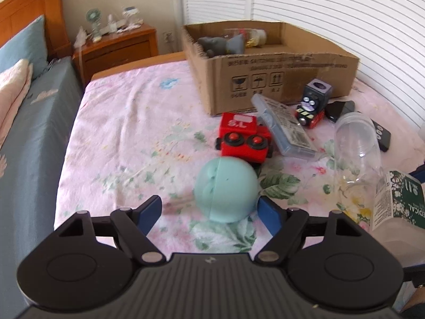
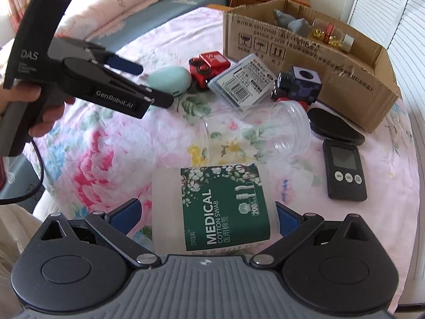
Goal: Organize rigid objects
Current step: 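Grasp the teal round case with the left tool while the right tool grasps the white MEDICAL bottle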
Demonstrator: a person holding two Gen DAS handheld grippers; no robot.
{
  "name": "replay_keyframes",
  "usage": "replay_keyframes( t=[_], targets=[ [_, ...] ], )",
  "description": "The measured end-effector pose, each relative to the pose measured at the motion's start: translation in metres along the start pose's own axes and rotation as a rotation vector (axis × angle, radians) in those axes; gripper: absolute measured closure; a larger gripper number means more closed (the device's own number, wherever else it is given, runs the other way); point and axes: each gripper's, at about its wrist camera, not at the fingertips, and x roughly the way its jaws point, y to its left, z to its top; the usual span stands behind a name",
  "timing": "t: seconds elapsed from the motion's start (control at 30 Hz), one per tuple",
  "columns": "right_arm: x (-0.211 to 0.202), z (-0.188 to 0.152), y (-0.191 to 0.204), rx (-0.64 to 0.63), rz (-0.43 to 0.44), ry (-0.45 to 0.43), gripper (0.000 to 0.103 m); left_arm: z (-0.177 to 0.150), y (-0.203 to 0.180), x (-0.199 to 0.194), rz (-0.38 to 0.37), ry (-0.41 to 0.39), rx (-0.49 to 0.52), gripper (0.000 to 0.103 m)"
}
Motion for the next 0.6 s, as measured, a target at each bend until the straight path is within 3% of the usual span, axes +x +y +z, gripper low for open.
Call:
replay_keyframes(
  t=[0.27, 0.43, 0.53, 0.6],
  targets=[
    [-0.0024, 0.002, -0.0032, 0.021, -0.026, 0.005, 0.0, 0.0076, -0.0047, 0.0058, -0.068, -0.009, 0.036, 0.037],
    [0.0003, 0.005, -0.0023, 0.026, -0.046, 0.02, 0.012, 0.0082, -0.0062, 0.0071, -0.08, -0.015, 0.024, 0.04],
    [-0.0005, 0.0054, -0.0021, 0.021, -0.052, 0.022, 0.013, 0.0091, -0.0055, 0.0076, -0.083, -0.016, 0.027, 0.043],
    [-0.0013, 0.0055, -0.0021, 0.019, -0.052, 0.023, 0.014, 0.01, -0.0049, 0.0076, -0.085, -0.017, 0.029, 0.05]
  ],
)
